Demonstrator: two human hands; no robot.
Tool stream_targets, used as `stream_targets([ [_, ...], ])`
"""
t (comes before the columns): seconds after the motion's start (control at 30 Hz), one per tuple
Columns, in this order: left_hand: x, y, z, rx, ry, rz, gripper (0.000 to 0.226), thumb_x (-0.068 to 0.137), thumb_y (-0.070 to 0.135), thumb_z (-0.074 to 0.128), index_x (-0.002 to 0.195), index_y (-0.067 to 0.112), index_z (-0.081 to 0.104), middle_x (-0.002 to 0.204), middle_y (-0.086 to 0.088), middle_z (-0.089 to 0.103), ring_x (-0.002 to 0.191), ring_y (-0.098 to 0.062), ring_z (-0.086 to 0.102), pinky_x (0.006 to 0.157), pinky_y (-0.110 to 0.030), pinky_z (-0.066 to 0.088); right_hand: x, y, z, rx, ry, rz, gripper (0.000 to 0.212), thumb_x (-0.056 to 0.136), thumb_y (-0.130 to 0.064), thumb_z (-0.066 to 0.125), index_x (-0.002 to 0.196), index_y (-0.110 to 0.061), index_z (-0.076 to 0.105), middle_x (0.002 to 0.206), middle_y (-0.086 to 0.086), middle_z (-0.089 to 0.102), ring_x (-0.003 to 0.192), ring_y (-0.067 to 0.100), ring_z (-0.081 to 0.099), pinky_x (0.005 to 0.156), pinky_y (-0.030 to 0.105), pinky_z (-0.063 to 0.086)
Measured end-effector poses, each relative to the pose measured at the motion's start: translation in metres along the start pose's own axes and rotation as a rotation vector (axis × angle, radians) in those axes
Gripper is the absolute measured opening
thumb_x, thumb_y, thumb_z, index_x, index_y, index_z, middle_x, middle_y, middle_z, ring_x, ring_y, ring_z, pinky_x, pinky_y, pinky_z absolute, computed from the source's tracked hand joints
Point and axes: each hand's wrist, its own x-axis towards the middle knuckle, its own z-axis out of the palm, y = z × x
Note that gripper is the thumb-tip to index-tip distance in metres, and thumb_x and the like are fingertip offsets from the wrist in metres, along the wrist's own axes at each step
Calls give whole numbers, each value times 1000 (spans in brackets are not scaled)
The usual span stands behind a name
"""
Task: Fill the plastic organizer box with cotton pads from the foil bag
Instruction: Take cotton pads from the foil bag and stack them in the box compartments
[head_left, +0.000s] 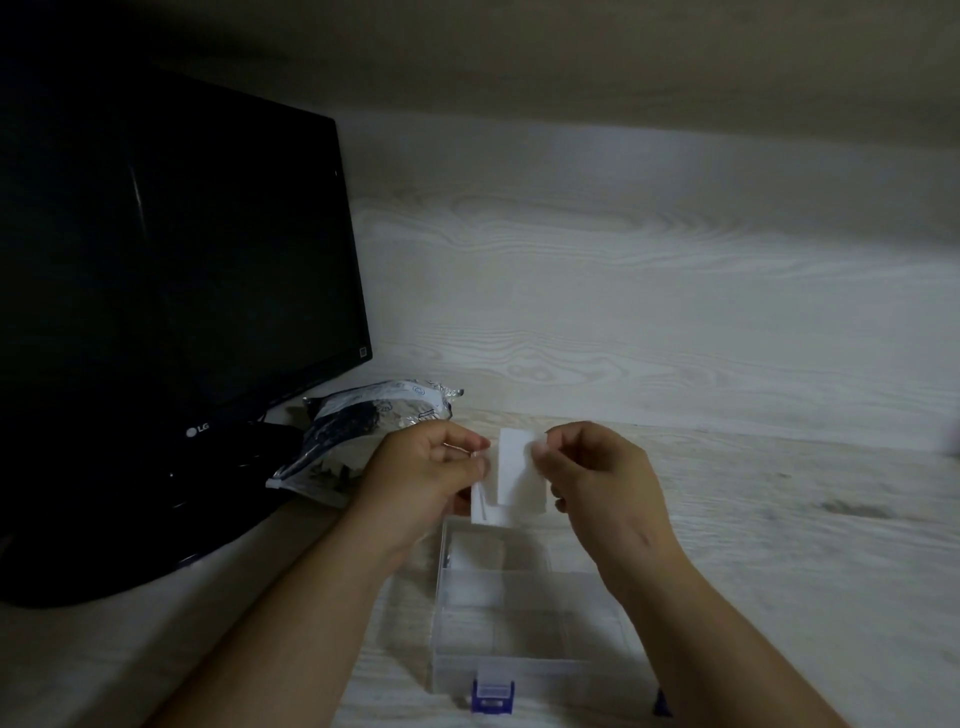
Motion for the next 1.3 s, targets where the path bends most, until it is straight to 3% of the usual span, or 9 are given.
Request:
stream_targets([
  [0.13, 0, 1, 2, 5, -32, 29, 18, 86, -10, 60, 88, 6, 68, 73, -10, 70, 65, -21, 67, 60, -33, 57, -1, 2, 2, -103, -41, 7, 10, 83, -20, 74, 73, -19, 70, 71, -4, 69, 56, 1, 57, 64, 29, 50],
  [0.27, -2, 1, 3, -5, -46, 38, 18, 87, -11, 60, 88, 6, 67, 70, -8, 69, 65, -19, 67, 58, -31, 56, 1, 4, 4, -133, -46, 30, 11, 82, -21, 73, 73, -20, 68, 72, -2, 70, 64, 13, 64, 69, 39, 56],
  [0.53, -1, 0, 2, -34, -51, 22, 20, 87, -8, 60, 92, 10, 68, 74, -11, 68, 73, -22, 68, 66, -34, 55, -2, 4, 6, -107, -15, 24, 17, 81, -17, 73, 73, -15, 59, 66, -3, 63, 59, 13, 57, 63, 41, 54],
  [0.7, 0, 0, 2, -18, 2, 26, 19, 87, -10, 59, 90, 8, 65, 71, -8, 67, 72, -23, 68, 65, -35, 55, -3, -2, 4, -17, -80, 145, 12, 82, -14, 74, 76, -9, 65, 75, 4, 71, 64, 13, 64, 53, 26, 55],
  [0.93, -1, 0, 2, 3, 13, 25, 15, 88, -5, 60, 92, 9, 64, 79, -13, 69, 78, -28, 69, 73, -42, 58, -7, -5, 4, 14, -129, 179, 10, 81, -4, 73, 78, -7, 64, 73, 6, 69, 61, 14, 64, 56, 27, 57],
  [1.1, -2, 5, -2, 94, 8, 38, 7, 86, 9, 69, 91, 9, 63, 73, -6, 71, 61, -19, 65, 59, -32, 54, -6, -4, 4, 3, -77, 136, 8, 80, -3, 74, 79, -3, 66, 72, 6, 68, 59, 11, 64, 59, 29, 60],
  [1.3, 0, 4, -10, 219, 9, 2, 23, 76, -12, 71, 77, 3, 54, 62, -14, 59, 46, -18, 56, 48, -25, 48, -8, -3, 7, 29, -162, 187, 7, 83, 5, 66, 84, -3, 66, 85, 10, 72, 79, 24, 71, 68, 36, 62],
])
